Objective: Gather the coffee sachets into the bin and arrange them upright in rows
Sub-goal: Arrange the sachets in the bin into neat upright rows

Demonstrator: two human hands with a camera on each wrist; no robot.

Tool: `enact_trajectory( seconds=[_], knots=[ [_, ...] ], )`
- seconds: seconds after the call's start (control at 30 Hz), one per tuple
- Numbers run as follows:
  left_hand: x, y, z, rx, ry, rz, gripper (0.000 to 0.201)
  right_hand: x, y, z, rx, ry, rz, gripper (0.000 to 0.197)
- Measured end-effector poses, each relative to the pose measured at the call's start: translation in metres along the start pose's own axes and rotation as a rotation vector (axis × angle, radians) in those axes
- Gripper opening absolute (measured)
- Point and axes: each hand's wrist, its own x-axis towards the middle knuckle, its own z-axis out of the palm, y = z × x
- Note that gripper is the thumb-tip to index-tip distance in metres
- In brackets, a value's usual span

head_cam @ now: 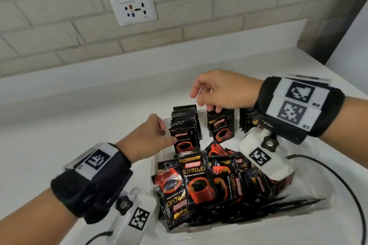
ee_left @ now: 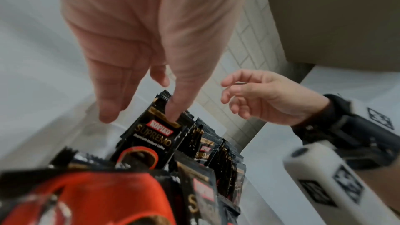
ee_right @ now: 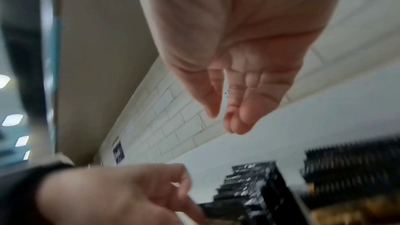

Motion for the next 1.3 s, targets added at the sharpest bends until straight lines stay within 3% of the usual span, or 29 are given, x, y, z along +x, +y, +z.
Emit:
enact_trajectory(
  seconds=[0.07, 0.13, 0.2, 0.3, 0.6, 0.8, 0.93, 1.13, 1.3],
  knots=[
    [0.002, 0.003, 0.002, -0.084, -0.004, -0.019, 0.033, -0.009, 0.003, 0.002, 0.254, -0.025, 0.069, 0.012],
    [0.004, 0.007, 0.003, -0.129, -0.024, -0.029, 0.052, -0.017, 0.004, 0.009, 0.403, -0.068, 0.13, 0.015],
    [0.007, 0.01, 0.005, -0.131, -0.068, -0.027, 0.071, -0.024, 0.001, 0.017, 0.472, -0.117, 0.171, 0.023],
    [0.01, 0.011, 0.01, -0.112, -0.116, -0.026, 0.085, -0.026, -0.008, 0.026, 0.505, -0.151, 0.194, 0.033],
    [0.019, 0.013, 0.017, -0.104, -0.137, 0.041, 0.064, -0.015, -0.017, 0.033, 0.366, -0.112, 0.196, 0.041],
    [0.004, 0.016, 0.005, 0.097, -0.098, 0.036, 0.076, -0.03, -0.015, 0.015, 0.066, -0.142, 0.062, 0.033],
    [-0.023, 0.022, -0.01, 0.319, -0.01, 0.148, 0.047, -0.04, -0.006, 0.014, -0.228, -0.394, -0.018, 0.036],
    [-0.036, 0.018, 0.018, 0.332, -0.373, 0.244, 0.042, -0.037, 0.016, 0.041, -0.583, -0.582, -0.051, 0.078],
    [-0.032, 0.011, 0.028, 0.321, -0.345, 0.281, 0.041, -0.038, 0.023, 0.047, -0.679, -0.562, -0.053, 0.08]
  ],
)
